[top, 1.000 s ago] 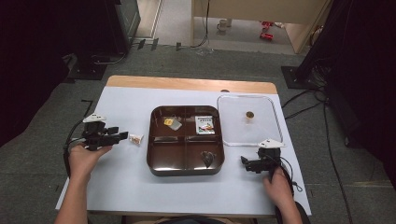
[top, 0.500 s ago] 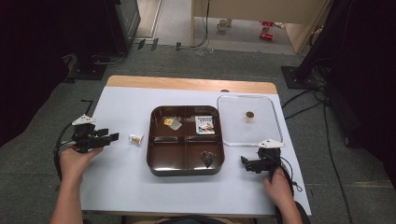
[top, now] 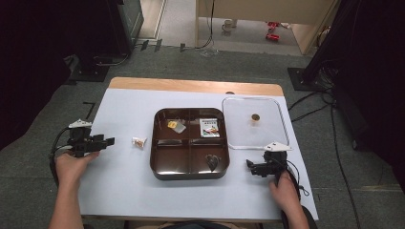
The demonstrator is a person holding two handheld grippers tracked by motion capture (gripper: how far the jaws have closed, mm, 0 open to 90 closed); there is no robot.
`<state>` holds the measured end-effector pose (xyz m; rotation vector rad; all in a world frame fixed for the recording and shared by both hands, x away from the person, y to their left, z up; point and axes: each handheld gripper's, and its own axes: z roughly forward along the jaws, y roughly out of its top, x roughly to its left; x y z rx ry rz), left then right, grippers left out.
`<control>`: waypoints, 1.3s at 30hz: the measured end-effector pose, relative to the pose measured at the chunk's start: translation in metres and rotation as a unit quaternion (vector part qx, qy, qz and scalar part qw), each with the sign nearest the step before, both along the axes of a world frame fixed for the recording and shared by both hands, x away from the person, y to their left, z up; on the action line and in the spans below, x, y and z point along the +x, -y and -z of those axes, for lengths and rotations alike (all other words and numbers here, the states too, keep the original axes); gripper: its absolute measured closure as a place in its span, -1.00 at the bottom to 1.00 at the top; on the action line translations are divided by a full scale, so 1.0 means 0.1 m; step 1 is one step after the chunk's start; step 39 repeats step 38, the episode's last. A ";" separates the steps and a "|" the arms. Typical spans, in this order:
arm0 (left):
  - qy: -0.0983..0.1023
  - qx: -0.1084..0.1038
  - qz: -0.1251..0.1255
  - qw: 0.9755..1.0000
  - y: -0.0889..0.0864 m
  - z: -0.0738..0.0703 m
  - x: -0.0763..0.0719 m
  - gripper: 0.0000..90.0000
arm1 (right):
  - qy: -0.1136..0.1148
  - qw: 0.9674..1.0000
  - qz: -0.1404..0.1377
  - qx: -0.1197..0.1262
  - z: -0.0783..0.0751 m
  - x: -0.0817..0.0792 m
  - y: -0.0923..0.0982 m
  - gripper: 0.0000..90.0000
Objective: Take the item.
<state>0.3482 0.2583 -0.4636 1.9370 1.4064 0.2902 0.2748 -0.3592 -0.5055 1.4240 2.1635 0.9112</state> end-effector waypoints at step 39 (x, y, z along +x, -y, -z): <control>0.034 0.032 0.009 0.999 -0.04 0.23 -0.05 -0.24 | 0.001 1.000 0.000 0.000 0.00 0.00 0.00 -1.00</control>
